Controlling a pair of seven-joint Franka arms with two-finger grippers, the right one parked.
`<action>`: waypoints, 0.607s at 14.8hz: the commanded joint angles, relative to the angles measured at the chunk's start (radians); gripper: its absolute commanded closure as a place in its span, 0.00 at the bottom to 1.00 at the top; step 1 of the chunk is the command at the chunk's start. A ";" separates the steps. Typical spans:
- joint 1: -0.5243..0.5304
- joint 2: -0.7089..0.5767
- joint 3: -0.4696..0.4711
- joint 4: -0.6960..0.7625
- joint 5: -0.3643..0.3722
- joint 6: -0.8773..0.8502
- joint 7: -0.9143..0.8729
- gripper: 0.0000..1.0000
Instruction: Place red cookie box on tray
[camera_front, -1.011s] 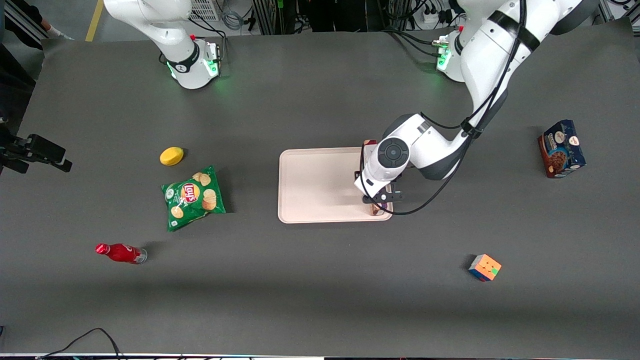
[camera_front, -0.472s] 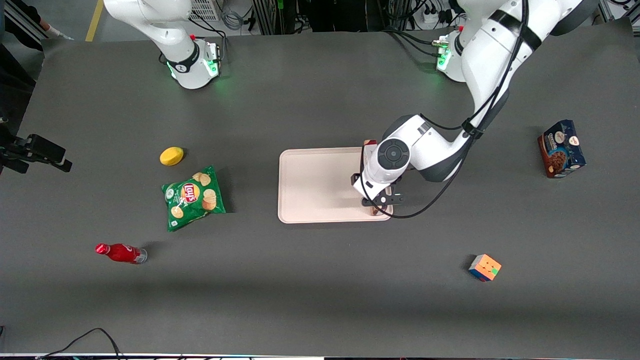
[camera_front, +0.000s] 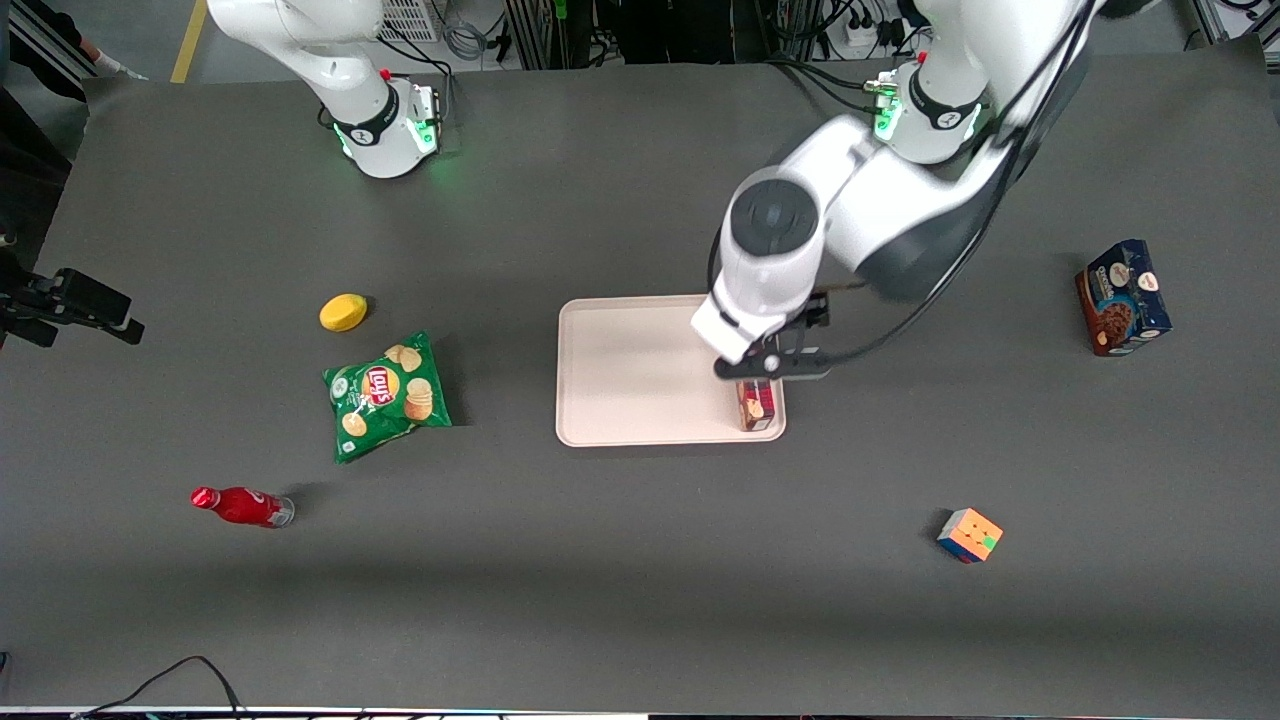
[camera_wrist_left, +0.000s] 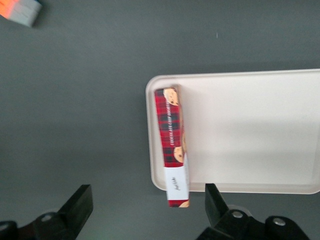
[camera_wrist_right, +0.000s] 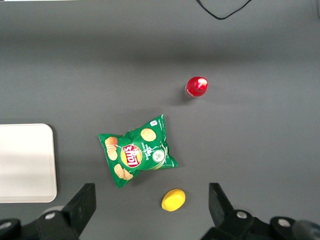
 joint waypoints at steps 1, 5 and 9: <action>0.010 -0.178 0.096 -0.016 -0.011 -0.085 0.173 0.00; 0.016 -0.306 0.268 -0.022 -0.140 -0.118 0.269 0.00; 0.010 -0.381 0.479 -0.060 -0.242 -0.158 0.433 0.00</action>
